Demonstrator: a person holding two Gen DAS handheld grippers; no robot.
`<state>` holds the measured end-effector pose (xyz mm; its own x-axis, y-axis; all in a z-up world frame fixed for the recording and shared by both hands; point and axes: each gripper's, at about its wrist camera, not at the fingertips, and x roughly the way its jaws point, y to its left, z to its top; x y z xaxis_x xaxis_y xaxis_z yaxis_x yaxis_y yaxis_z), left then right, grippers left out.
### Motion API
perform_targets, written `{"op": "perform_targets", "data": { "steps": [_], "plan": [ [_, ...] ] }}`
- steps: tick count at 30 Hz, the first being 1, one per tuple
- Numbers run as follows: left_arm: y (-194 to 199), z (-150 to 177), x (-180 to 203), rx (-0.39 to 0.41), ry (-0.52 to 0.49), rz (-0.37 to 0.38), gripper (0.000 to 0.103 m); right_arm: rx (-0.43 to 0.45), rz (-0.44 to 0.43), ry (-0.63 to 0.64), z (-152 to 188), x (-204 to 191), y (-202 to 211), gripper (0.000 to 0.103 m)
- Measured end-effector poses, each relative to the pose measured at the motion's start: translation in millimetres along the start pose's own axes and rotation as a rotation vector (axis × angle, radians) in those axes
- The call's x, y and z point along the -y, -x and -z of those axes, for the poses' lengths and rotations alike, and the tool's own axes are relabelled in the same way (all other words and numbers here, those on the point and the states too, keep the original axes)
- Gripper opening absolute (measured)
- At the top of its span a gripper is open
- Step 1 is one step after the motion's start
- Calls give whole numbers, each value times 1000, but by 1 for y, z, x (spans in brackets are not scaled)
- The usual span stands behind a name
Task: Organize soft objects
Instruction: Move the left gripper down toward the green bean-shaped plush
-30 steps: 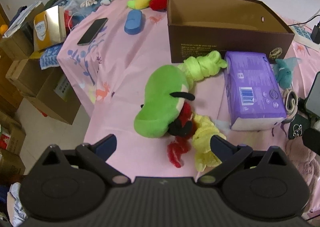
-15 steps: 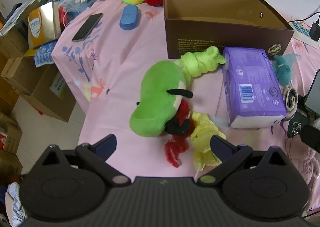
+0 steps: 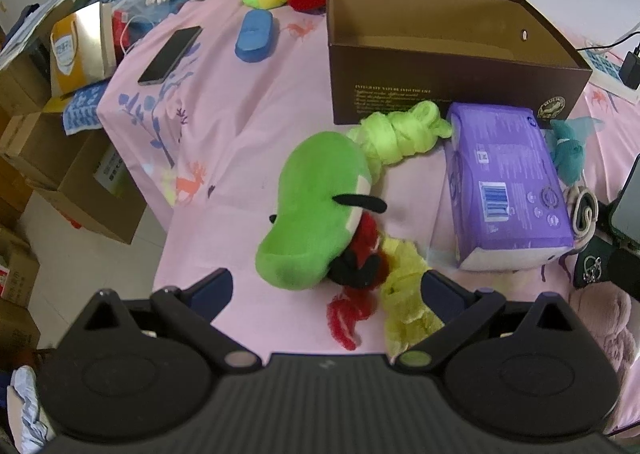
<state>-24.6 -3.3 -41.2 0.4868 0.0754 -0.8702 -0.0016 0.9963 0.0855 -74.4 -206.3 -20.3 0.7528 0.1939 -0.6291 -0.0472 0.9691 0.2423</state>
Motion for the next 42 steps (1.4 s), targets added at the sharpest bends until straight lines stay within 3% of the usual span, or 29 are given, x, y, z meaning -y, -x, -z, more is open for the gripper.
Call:
{"op": "perform_targets", "data": {
  "steps": [11,17,31,36,42],
  "plan": [
    [-4,-12,-7,12,17,7,101,2,-14,57,-9,-8,-1,53],
    [-7,-18,-13,22,24,21,101,-27,-36,8,-16,-5,-8,52],
    [-15,-11,-54,38,9,174,102,-89,-27,-49,-12,-5,-25,52],
    [-22,-4,-72,44,-18,239,102,-141,-68,-84,-7,-6,-36,52],
    [-35,-1,-76,46,-67,243,102,-194,-69,-136,2,-5,-49,52]
  ]
}}
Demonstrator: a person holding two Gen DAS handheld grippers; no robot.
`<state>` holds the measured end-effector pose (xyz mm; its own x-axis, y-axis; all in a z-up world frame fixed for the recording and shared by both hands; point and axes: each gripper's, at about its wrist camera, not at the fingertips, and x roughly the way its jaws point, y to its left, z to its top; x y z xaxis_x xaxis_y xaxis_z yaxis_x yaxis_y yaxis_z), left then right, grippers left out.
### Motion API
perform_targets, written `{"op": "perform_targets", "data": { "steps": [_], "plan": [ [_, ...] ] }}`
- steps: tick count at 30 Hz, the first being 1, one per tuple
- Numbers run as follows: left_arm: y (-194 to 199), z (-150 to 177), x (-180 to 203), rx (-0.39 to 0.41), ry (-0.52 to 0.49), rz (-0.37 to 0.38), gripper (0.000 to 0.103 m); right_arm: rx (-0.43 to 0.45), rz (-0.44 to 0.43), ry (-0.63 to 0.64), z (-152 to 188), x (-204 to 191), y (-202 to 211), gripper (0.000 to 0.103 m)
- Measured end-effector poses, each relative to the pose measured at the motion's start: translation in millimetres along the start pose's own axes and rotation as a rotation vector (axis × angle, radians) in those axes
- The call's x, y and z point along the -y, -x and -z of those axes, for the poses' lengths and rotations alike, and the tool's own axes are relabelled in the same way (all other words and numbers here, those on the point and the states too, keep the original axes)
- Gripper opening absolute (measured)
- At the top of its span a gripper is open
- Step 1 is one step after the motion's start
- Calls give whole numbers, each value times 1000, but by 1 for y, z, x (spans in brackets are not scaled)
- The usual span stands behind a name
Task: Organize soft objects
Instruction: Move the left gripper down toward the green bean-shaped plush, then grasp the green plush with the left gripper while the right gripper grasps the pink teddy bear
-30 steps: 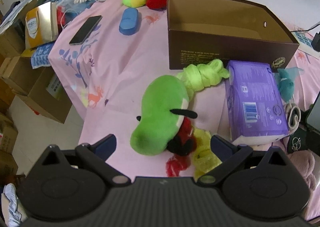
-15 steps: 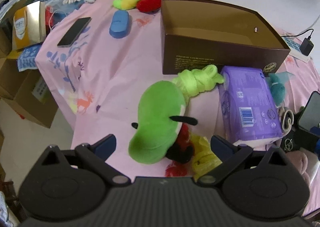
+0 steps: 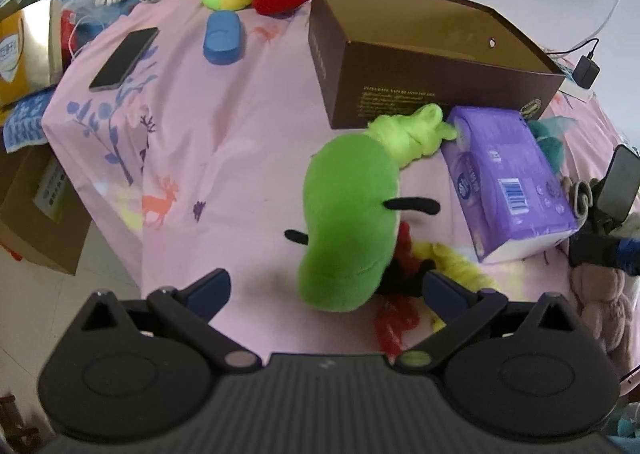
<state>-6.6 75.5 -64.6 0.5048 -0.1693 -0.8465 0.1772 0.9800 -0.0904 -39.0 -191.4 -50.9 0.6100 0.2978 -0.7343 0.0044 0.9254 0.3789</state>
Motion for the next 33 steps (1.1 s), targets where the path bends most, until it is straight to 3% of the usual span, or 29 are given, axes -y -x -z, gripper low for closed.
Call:
{"op": "perform_targets", "data": {
  "steps": [8,14,21,27,33],
  "plan": [
    [-33,-20,4,-13,-14,71,102,42,29,-58,7,6,7,52],
    [-59,-29,3,-43,4,58,100,108,96,-78,15,30,27,52],
    [-69,-32,2,-71,36,77,76,109,158,-98,19,69,48,53],
    [-74,-28,5,-87,32,78,64,51,161,-104,21,93,53,53],
    [-69,-27,4,-66,40,97,58,-16,123,-81,29,99,47,53]
  ]
}}
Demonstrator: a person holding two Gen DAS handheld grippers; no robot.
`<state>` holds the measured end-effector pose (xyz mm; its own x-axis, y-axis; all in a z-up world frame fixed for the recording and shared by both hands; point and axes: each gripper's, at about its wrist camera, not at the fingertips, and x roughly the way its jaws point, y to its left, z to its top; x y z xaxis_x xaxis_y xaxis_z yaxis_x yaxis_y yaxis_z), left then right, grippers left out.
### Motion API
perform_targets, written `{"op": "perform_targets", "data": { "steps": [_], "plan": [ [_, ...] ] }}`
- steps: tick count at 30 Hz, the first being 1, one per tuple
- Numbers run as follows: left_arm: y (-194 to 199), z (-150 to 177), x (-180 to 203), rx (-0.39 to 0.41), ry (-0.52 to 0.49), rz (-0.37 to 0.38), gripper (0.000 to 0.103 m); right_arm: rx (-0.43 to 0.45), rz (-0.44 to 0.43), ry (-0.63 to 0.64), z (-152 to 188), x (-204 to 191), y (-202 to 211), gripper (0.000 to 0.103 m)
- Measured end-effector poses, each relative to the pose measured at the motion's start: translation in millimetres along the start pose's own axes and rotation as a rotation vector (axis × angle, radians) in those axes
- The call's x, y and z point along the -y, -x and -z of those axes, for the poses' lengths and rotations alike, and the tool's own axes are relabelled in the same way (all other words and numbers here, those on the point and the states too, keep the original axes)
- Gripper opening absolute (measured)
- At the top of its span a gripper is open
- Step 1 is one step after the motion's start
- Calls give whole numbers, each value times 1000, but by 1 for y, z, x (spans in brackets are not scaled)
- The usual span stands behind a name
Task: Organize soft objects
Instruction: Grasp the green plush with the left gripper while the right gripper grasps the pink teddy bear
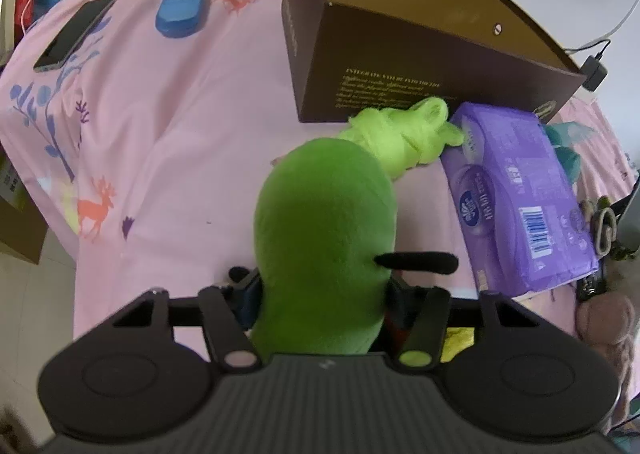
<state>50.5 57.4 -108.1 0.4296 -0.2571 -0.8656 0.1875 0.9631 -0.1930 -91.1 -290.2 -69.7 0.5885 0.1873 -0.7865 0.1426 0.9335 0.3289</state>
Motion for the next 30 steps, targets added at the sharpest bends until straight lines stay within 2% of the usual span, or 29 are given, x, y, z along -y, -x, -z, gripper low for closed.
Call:
{"op": "perform_targets", "data": {
  "steps": [7,12,19,23,25,29,30],
  "plan": [
    [13,-2,-8,37,4,21,57,-68,-41,-46,6,7,-13,53],
    [19,-4,-18,41,42,69,56,-67,-17,-71,10,11,-21,54],
    [36,-7,-24,76,31,91,56,-76,16,-20,14,2,-27,57],
    [46,-10,-23,107,21,99,56,-71,-48,-41,11,0,-20,57],
    [48,-12,-22,121,16,103,56,-75,-51,-20,13,-4,-21,58],
    [44,-13,-18,113,7,109,56,-147,-106,-11,16,-3,-30,58],
    [42,-12,-17,106,6,114,56,-165,-82,-7,17,-4,-37,58]
  ]
}}
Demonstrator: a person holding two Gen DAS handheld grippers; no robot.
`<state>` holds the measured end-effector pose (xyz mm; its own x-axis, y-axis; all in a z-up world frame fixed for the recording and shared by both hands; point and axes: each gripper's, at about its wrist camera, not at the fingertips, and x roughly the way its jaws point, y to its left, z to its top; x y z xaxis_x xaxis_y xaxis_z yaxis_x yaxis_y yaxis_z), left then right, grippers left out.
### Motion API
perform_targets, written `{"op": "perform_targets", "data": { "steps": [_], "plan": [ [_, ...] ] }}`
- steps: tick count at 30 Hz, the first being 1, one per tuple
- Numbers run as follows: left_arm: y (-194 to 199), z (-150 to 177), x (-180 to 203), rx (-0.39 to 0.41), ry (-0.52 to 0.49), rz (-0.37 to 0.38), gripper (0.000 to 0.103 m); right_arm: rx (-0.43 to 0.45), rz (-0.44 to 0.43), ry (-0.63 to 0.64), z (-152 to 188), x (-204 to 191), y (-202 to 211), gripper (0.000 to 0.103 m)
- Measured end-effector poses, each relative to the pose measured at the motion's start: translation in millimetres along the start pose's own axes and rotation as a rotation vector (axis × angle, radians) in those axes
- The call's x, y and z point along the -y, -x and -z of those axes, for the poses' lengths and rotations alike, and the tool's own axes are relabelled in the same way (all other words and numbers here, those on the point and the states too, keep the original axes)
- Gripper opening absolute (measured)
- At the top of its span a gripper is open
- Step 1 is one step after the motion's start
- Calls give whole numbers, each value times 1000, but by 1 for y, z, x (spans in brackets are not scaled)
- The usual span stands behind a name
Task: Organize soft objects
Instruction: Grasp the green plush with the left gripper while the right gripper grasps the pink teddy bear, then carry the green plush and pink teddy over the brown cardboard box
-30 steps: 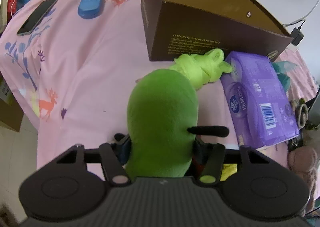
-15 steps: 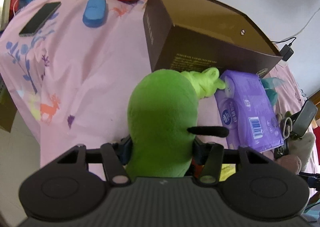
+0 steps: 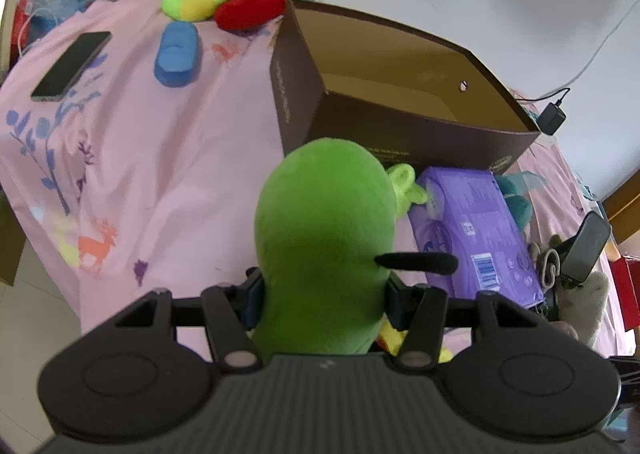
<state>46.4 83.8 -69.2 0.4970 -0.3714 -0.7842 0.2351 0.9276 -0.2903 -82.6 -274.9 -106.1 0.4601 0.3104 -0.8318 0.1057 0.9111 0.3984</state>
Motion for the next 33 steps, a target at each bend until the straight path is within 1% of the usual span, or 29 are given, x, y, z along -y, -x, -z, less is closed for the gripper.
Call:
{"op": "perform_targets", "data": {
  "steps": [1,4,5,7,8,9,12,13,14,15,18,22,24,26,30,33],
  "plan": [
    [-2,0,1,-5,-3,1,56,2,31,3,-1,-2,-4,58],
    [-2,0,8,-5,-21,2,56,6,15,-15,0,-4,-17,58],
    [-2,0,9,-2,-28,2,56,5,16,-22,1,-6,-21,60],
    [1,0,13,6,-40,-3,56,38,39,18,2,-16,-25,60],
    [2,0,14,11,-45,-5,56,52,49,37,4,-20,-26,56],
    [3,-1,16,15,-48,-6,56,53,41,40,4,-23,-28,56],
    [5,-1,19,18,-56,-9,56,65,6,6,5,-22,-27,43],
    [6,-1,20,19,-59,-12,56,67,-12,-7,4,-20,-26,31],
    [6,-1,21,19,-60,-12,56,68,-34,-22,4,-18,-24,26],
    [6,-1,21,18,-61,-9,57,70,-48,-39,3,-17,-22,25],
    [7,-2,26,21,-70,-2,56,62,-71,-64,3,-14,-17,23],
    [11,-6,32,33,-82,16,56,70,-161,-137,8,-10,-6,23],
    [15,-9,36,45,-92,29,56,64,-194,-139,7,-12,3,23],
    [18,-11,40,57,-101,42,57,76,-195,-124,7,-13,13,23],
    [21,-17,49,73,-120,57,57,135,-222,-86,4,-14,34,23],
    [21,-20,54,77,-125,72,57,190,-277,-71,1,-16,53,23]
  ]
}}
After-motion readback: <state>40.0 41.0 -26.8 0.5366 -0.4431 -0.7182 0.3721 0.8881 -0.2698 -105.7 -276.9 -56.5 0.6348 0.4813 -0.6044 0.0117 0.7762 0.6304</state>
